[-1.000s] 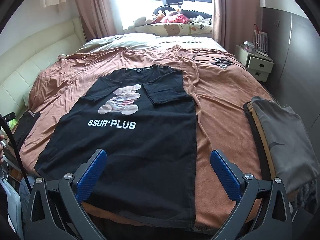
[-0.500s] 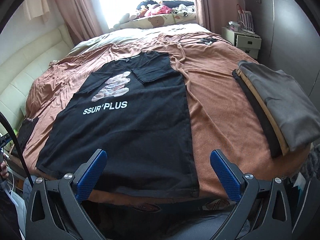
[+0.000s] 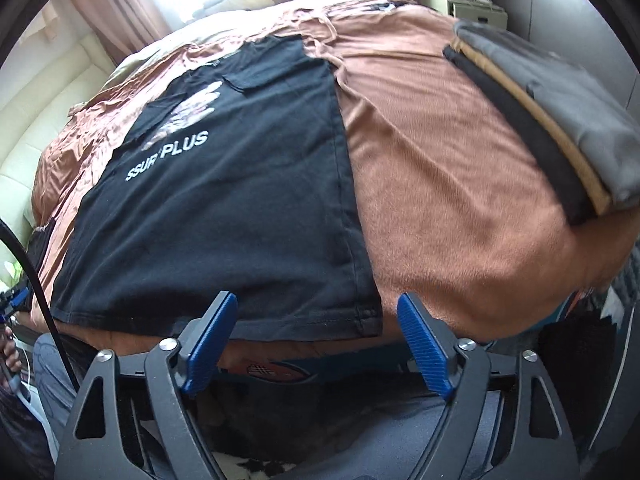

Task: Fold small clothes
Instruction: 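Grasp the shirt hem with both tools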

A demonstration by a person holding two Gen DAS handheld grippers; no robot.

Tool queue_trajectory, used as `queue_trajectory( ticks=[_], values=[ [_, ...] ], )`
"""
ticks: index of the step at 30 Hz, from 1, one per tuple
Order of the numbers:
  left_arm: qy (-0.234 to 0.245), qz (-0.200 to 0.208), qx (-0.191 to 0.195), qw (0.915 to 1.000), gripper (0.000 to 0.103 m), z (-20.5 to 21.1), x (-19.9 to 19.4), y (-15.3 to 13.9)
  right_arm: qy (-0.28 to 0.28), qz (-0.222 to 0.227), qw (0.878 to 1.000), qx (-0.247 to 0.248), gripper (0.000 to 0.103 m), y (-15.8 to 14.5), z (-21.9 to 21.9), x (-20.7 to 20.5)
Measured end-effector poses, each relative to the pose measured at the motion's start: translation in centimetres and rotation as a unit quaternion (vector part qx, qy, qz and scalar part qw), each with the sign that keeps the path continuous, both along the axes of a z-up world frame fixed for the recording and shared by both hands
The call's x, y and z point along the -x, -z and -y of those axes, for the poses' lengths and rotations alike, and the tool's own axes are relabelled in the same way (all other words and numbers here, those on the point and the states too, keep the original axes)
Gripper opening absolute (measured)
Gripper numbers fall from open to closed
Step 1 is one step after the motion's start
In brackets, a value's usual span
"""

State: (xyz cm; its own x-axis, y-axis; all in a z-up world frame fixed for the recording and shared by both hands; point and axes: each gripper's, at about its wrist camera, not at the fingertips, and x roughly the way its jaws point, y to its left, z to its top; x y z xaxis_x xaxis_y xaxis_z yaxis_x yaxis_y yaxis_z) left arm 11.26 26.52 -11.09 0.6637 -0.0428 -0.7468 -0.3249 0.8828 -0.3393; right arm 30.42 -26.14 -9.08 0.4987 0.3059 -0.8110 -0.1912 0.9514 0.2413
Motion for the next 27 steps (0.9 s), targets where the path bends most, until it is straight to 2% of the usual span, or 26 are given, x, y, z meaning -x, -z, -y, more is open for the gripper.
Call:
queue_trajectory(
  ticks=[5, 8, 14, 16, 18, 21, 24, 27],
  values=[
    [-0.009, -0.020, 0.008, 0.9997, 0.060, -0.3, 0.8, 1.3, 0.005, -0.007, 1.000, -0.013, 0.077, 0.8, 0.4, -0.9],
    [-0.011, -0.023, 0.022, 0.9994, 0.058, -0.4, 1.0, 1.9, 0.005, -0.020, 1.000, -0.019, 0.070, 1.6, 0.8, -1.3],
    [-0.002, -0.038, 0.036, 0.9986, 0.046, 0.4, 0.2, 3.1, 0.016, -0.044, 0.998, -0.029, 0.058, 3.1, 1.7, -2.6],
    [0.002, -0.044, 0.033, 0.9985, 0.045, 0.6, -0.2, 3.3, 0.010, -0.057, 0.997, -0.059, 0.041, 3.6, 1.7, -2.8],
    [0.002, -0.048, 0.035, 0.9982, 0.045, 0.7, -0.4, 3.5, 0.001, -0.068, 0.993, -0.094, 0.034, 3.9, 2.0, -2.9],
    [-0.001, -0.050, 0.041, 0.9979, 0.045, 0.7, -0.6, 3.6, -0.007, -0.060, 0.992, -0.113, 0.024, 3.7, 2.4, -2.6],
    [0.000, -0.055, 0.042, 0.9976, 0.044, 0.9, -0.7, 3.7, -0.004, -0.042, 0.989, -0.140, 0.023, 3.1, 3.5, -2.1],
    [0.003, -0.057, 0.053, 0.9969, 0.039, 0.9, -1.1, 3.8, 0.014, -0.042, 0.984, -0.170, 0.023, 3.3, 5.0, -1.8]
  ],
)
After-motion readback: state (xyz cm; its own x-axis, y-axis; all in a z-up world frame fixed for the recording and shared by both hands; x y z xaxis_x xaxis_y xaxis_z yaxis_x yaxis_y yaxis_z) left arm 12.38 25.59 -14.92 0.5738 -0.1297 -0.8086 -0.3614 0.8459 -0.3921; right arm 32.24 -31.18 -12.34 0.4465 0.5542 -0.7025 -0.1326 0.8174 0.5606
